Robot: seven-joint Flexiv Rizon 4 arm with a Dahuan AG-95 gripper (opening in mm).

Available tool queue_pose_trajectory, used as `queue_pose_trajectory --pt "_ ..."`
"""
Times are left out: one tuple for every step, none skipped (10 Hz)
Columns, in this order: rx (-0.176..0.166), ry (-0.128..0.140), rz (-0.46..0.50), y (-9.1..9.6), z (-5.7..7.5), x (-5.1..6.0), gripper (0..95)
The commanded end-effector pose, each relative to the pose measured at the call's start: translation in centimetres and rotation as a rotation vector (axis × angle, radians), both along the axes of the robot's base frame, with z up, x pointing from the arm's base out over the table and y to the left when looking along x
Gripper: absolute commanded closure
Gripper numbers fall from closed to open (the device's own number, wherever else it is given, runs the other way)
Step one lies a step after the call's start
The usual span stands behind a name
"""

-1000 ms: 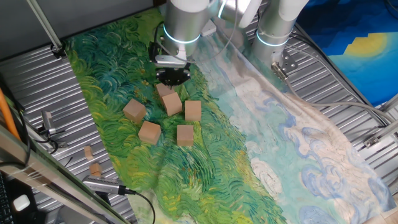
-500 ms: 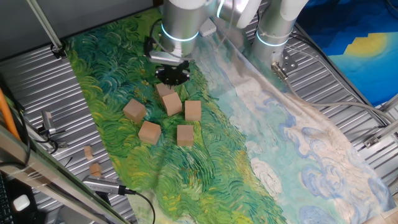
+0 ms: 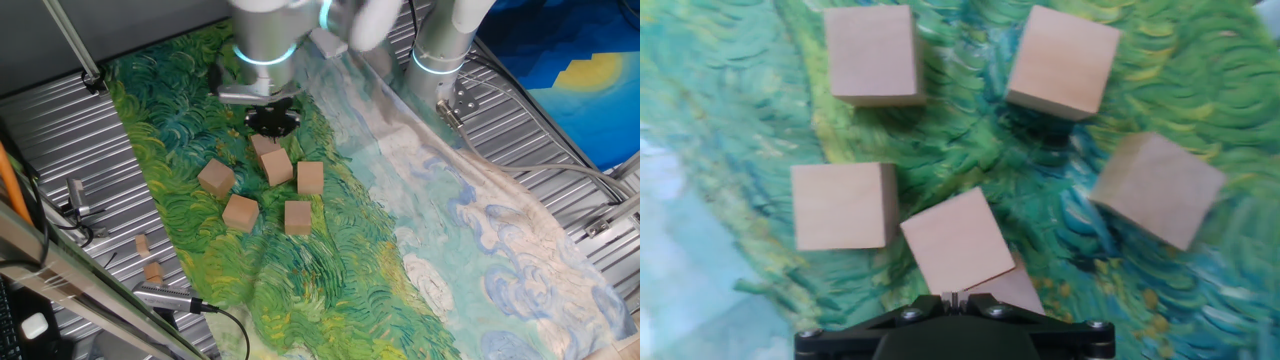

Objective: Stack the blocks into a pyramid shape

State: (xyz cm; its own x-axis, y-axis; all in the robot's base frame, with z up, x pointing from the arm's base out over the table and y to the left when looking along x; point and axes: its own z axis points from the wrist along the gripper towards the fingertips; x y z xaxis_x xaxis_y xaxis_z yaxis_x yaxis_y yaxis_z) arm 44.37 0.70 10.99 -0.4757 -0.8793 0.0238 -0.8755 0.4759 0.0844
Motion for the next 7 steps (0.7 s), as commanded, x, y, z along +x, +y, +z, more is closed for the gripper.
queue_pose_trajectory --pt "0.112 0.087 -0.030 0.04 -0.05 -0.09 95.0" --pt "0.129 0.091 -0.037 0.04 -0.05 -0.09 95.0" --pt "0.137 0.095 -0.044 0.04 -0.05 -0.09 95.0" --pt "0.131 0.095 -0.046 0.04 -0.05 -0.09 95.0" --pt "0.129 0.094 -0.044 0.04 -0.05 -0.09 95.0" --pt "0.128 0.094 -0.044 0.04 -0.05 -0.09 95.0" --pt "0.136 0.094 -0.050 0.04 -0.05 -0.09 95.0"
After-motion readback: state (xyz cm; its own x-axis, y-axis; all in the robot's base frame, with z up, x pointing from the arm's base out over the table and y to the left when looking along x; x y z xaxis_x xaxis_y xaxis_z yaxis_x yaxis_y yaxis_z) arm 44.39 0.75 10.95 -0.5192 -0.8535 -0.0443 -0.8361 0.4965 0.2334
